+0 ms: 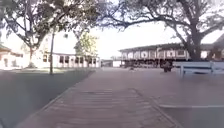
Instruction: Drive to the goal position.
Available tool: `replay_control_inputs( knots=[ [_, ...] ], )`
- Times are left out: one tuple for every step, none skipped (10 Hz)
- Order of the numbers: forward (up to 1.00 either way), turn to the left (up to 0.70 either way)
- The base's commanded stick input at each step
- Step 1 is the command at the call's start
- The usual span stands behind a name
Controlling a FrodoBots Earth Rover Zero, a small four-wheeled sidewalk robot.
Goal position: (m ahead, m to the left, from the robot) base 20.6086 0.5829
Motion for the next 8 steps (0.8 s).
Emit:
replay_control_inputs(
  knots=[
    [0.00,0.30],
    [0.00,0.66],
    [0.00,0.70],
    [0.00,0.70],
    [0.00,0.70],
    [0.00,0.70],
    [0.00,0.70],
    [0.00,0.70]
  ],
)
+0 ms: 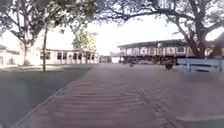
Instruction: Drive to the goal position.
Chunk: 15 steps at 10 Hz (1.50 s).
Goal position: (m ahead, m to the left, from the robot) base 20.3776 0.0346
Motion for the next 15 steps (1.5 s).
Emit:
replay_control_inputs(
  knots=[
    [0.00,0.00],
    [0.00,0.00],
    [0.18,0.00],
    [0.70,0.00],
    [0.70,0.00],
    [0.70,0.00],
    [0.70,0.00],
    [0.70,0.00],
    [0.70,0.00],
    [0.70,0.00],
    [0.70,0.00],
    [0.70,0.00],
    [0.70,0.00],
    [0.70,0.00],
    [0.70,0.00]
  ],
)
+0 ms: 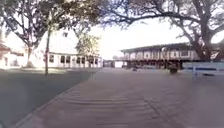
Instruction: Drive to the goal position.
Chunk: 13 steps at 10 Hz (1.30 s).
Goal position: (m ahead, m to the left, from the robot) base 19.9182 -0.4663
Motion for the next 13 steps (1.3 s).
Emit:
replay_control_inputs(
  knots=[
    [0.70,0.00],
    [0.70,0.00],
    [0.70,0.00],
    [0.70,0.00],
    [0.70,0.00],
    [0.70,0.00],
    [0.70,0.00],
    [0.70,0.00],
    [0.70,0.00],
    [0.70,0.00],
    [0.70,0.00],
    [0.70,0.00],
    [0.70,0.00]
  ],
)
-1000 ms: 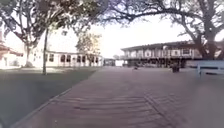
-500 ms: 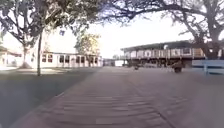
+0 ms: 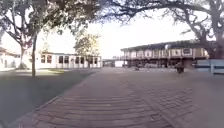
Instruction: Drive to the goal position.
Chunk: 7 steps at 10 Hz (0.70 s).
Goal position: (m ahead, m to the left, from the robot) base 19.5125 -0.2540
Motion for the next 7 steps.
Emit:
replay_control_inputs(
  knots=[
    [0.70,0.00],
    [0.70,0.00],
    [0.70,0.00],
    [0.70,0.00],
    [0.70,0.00],
    [0.70,0.00],
    [0.70,0.00]
  ],
)
